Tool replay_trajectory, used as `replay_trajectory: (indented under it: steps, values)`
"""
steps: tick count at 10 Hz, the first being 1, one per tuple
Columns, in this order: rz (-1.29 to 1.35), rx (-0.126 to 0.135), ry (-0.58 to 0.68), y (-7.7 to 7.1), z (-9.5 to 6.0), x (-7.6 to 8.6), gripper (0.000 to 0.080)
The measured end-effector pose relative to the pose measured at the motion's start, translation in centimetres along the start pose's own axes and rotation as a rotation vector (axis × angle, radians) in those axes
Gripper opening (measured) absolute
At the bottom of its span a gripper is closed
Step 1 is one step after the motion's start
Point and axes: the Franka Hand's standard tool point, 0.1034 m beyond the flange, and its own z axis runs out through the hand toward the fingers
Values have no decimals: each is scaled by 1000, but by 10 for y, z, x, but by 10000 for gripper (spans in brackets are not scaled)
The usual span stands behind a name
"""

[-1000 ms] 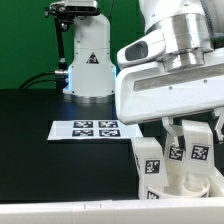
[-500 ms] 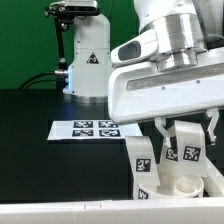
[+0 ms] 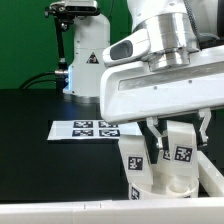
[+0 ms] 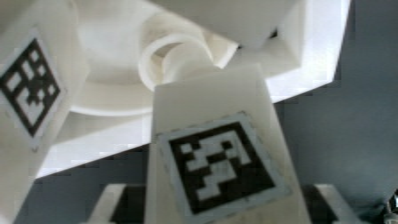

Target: Assemble stool

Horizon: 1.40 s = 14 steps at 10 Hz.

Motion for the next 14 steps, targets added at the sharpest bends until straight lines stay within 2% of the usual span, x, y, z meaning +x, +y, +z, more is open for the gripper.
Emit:
replay_trajectory:
  steps: [4,7,14]
  values:
    - [4,-5,0,4,1,0,320]
    - [1,-18,-8,8,12,-12,320]
    - [-6,-27,25,4,12,-14,334]
